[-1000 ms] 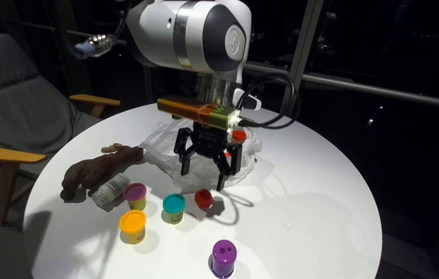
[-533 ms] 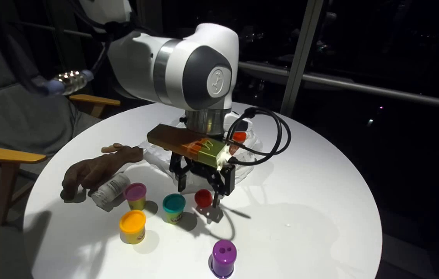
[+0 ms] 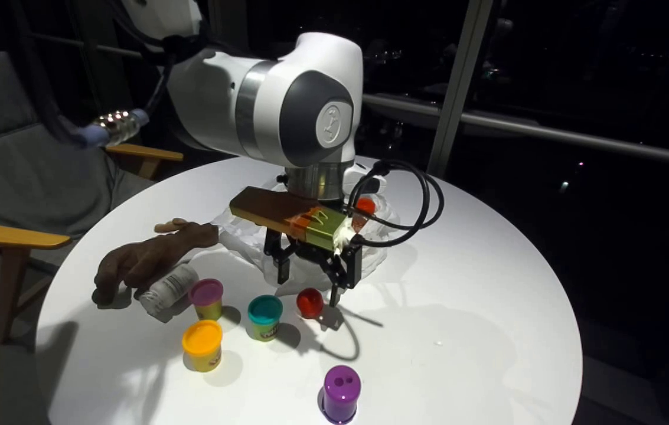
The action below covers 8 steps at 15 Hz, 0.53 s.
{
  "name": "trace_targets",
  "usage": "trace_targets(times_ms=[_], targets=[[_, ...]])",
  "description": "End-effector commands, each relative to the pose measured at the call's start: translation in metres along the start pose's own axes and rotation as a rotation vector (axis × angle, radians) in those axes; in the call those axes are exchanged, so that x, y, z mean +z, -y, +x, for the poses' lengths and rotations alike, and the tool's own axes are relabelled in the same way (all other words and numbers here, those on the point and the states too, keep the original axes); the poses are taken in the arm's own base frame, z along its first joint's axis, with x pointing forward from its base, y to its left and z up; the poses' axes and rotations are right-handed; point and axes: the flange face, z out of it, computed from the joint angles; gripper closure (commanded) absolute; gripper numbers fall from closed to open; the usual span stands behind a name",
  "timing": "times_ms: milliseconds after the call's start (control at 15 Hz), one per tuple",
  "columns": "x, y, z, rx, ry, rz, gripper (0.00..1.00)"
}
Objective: Pick up all the objects surrounding the plastic and arrange them on the plastic
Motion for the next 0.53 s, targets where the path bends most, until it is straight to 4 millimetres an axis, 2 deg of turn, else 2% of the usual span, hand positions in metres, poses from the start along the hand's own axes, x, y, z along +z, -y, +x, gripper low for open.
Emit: trace_targets(times_ms=[0, 200, 467], targets=[[-0.006, -0.006, 0.017, 0.000, -0.038, 0.009, 0.00], [-0.003, -0.006, 0.026, 0.002, -0.029, 0.021, 0.00], [0.014, -0.003, 0.028, -0.009, 0.016, 0.032, 0.00]])
